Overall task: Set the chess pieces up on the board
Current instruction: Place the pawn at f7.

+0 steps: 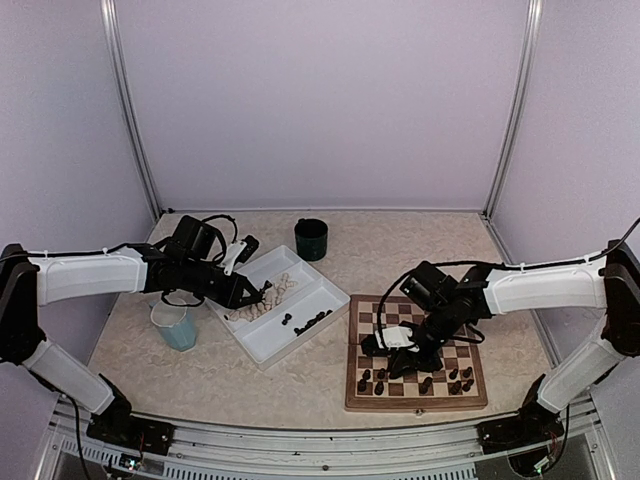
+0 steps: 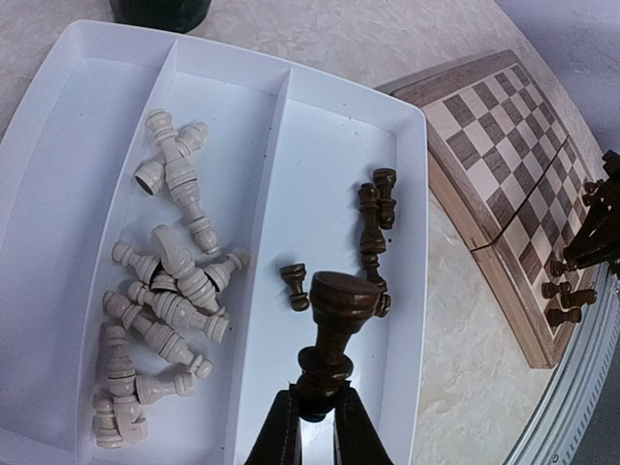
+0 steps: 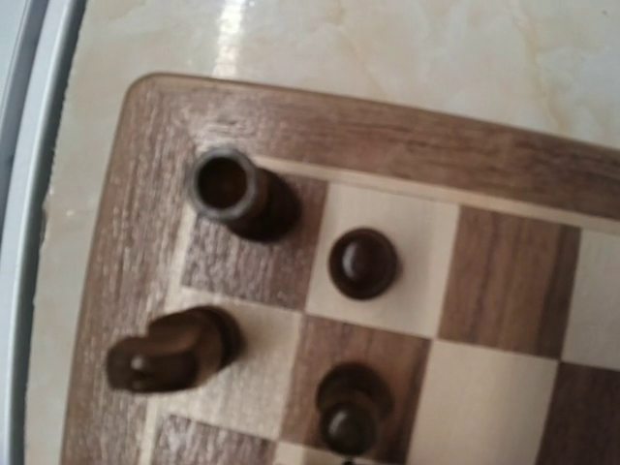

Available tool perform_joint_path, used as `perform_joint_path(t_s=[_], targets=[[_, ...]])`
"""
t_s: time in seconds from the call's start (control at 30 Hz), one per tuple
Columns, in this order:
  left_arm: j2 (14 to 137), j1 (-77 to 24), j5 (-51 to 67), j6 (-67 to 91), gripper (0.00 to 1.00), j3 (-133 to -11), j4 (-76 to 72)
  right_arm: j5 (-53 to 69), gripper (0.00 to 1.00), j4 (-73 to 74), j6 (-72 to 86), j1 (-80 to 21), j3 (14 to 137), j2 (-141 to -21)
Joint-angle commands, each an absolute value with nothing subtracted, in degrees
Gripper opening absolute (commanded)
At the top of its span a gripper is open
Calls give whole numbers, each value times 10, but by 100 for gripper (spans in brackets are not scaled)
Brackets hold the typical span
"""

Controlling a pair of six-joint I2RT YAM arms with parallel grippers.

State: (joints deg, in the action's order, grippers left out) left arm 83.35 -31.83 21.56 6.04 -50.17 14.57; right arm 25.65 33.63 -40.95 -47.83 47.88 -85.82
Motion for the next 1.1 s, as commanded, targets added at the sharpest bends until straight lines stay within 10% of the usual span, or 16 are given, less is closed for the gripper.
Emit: perform_joint_path(t_s=[0.0, 1.07], targets=[[839, -314, 218, 54, 7, -503, 134, 260, 9, 329, -415, -487, 470, -861], [838, -314, 230, 60, 7, -500, 134, 252, 30, 367, -419, -488, 503, -861]])
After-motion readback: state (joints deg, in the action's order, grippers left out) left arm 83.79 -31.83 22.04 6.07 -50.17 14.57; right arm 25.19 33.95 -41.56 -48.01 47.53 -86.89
